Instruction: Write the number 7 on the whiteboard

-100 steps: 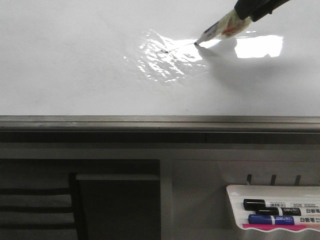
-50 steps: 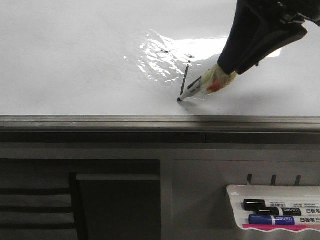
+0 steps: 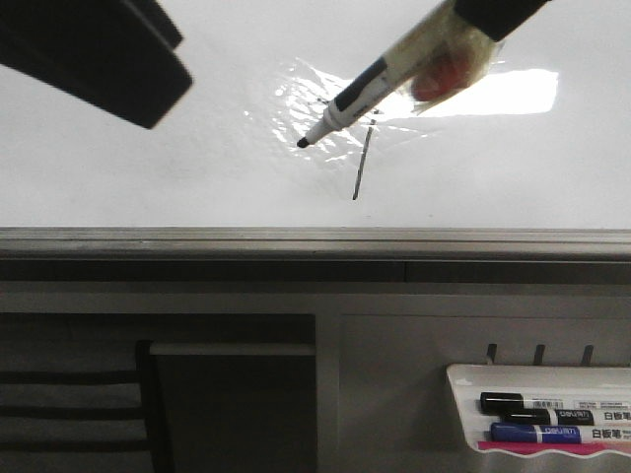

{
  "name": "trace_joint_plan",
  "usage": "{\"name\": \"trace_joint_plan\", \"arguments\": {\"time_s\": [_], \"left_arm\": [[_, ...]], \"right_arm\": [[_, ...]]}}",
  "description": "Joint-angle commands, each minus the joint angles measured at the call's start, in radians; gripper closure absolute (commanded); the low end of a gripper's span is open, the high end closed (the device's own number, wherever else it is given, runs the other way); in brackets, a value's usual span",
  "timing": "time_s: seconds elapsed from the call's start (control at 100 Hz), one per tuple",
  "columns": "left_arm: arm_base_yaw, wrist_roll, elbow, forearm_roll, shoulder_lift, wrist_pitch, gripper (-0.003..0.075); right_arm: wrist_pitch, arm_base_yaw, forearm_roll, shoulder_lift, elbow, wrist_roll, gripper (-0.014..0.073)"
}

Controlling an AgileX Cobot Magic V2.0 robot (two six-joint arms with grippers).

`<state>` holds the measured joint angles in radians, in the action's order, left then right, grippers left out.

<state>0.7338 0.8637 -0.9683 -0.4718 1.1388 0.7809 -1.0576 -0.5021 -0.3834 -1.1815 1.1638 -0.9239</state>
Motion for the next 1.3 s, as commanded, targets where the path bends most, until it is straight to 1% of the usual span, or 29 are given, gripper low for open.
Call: {"name": "trace_joint_plan", "arguments": {"time_s": [0.0,0.14,0.41,0.47,0.54,0.61,0.66,0.8,1.05,1.1,1.14,1.18,1.29], "left_arm": [[0.028,0.036,-0.070,-0.041,0.038,-0.088,0.0283],[0.060,0.077,-0.123,-0.041,0.128,-0.151,0.0283],[0.082,0.101,-0.221,-0.049,0.279,-0.171,0.0283],[0.082,0.106,-0.228,-0.050,0.294,-0.171,0.0297],[0.082,0.134,-0.228,-0.057,0.301,-0.169,0.0339],[0.082,0.156,-0.228,-0.070,0.301,-0.169,0.0404],[0.082,0.156,-0.228,-0.070,0.301,-0.171,0.0455],[0.082,0.156,-0.228,-0.072,0.301,-0.173,0.0563],[0.082,0.156,-0.228,-0.072,0.301,-0.173,0.0688],[0.082,0.156,-0.228,-0.072,0.301,-0.173,0.0710],[0.082,0.156,-0.228,-0.072,0.301,-0.173,0.0727],[0.082,0.156,-0.228,-0.072,0.301,-0.173,0.0741],[0.082,0.154,-0.228,-0.072,0.301,-0.171,0.0741]], "right_arm": [[0.012,-0.003,-0.028,0.040,0.035,-0.068,0.0644],[0.009,-0.003,-0.028,0.045,0.035,-0.091,0.0644],[0.009,-0.003,-0.028,0.045,0.035,-0.091,0.0644],[0.009,-0.003,-0.028,0.045,0.035,-0.091,0.0644],[0.009,-0.003,-0.028,0.045,0.035,-0.091,0.0644],[0.009,-0.003,-0.028,0.045,0.035,-0.091,0.0644],[0.009,-0.003,-0.028,0.045,0.035,-0.091,0.0644],[-0.014,-0.003,-0.031,0.045,0.035,-0.089,0.0644],[-0.027,-0.003,-0.031,0.045,0.035,-0.089,0.0643],[-0.025,-0.003,-0.031,0.045,0.035,-0.089,0.0622],[-0.023,-0.003,-0.031,0.045,0.035,-0.089,0.0584],[-0.021,-0.003,-0.031,0.045,0.035,-0.089,0.0526],[-0.021,-0.001,-0.029,0.045,0.035,-0.089,0.0354]]}}
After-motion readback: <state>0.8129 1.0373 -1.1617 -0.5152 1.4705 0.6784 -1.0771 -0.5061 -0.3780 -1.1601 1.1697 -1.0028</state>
